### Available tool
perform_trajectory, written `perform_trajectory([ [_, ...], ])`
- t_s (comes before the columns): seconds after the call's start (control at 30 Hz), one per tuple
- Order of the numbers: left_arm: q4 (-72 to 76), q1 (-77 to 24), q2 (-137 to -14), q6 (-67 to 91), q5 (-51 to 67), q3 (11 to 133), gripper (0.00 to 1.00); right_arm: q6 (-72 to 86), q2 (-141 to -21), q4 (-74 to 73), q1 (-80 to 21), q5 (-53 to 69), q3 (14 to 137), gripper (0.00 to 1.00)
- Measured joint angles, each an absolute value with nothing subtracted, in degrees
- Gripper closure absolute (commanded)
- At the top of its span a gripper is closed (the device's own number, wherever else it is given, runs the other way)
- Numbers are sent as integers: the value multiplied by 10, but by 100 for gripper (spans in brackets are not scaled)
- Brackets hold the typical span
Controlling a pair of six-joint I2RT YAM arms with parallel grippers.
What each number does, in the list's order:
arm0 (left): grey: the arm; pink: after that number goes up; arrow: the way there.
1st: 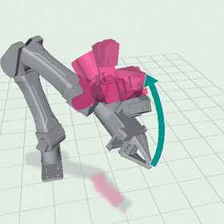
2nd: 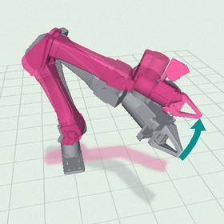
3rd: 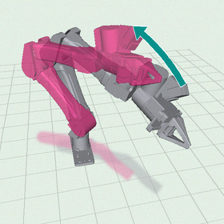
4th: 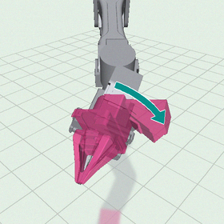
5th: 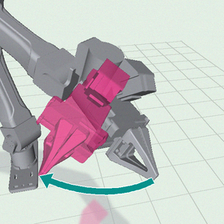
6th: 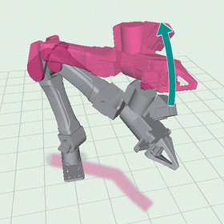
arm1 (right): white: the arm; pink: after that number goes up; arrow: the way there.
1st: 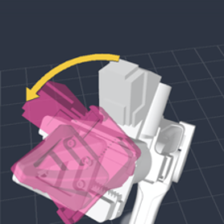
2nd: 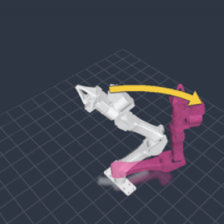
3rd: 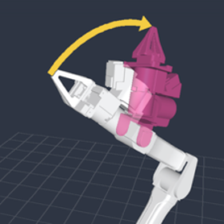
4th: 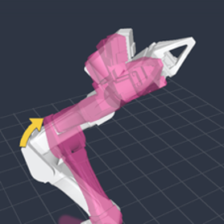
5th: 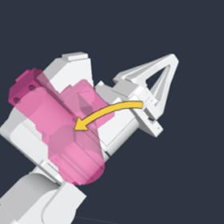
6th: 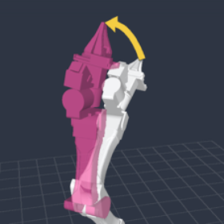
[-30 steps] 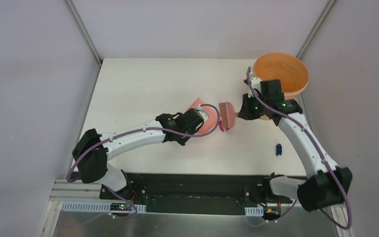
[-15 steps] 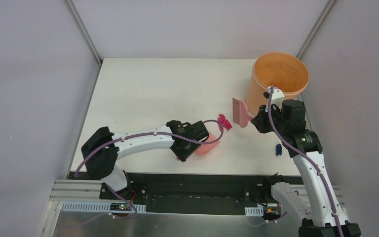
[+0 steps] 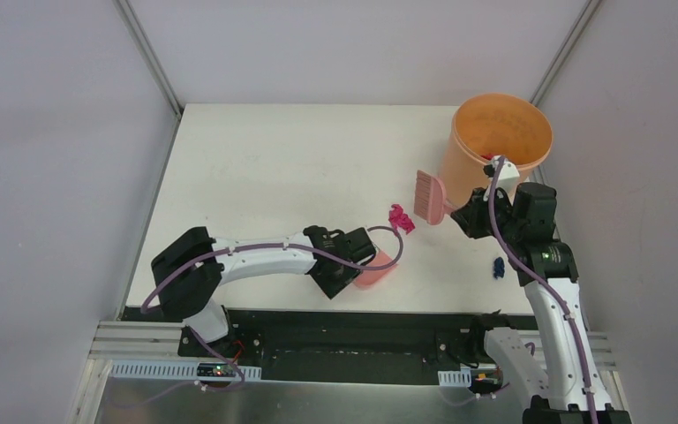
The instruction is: Sweep away the paper scraps from the table
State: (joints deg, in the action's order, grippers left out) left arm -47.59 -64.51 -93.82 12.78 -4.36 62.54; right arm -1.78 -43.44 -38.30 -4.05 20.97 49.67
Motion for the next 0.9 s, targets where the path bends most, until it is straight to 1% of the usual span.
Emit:
perform_trajectory([
  [0.03, -463, -646, -931, 127, -43, 611, 51, -16, -433, -382, -38, 213, 496, 100],
  [0.07, -451, -649, -920, 126, -42, 594, 48, -15, -432, -382, -36, 216, 496, 100],
  [0.17, -428, -653, -872, 128, -40, 551, 48, -13, -432, -380, -32, 224, 495, 100],
  [0.5, -358, -666, -751, 140, -61, 497, 51, -6, -432, -380, -19, 241, 495, 100],
  [0.67, -353, -675, -751, 150, -78, 489, 51, 1, -432, -379, -14, 254, 495, 100],
  [0.9, -343, -690, -787, 159, -93, 489, 61, 10, -433, -376, -8, 264, 495, 100],
])
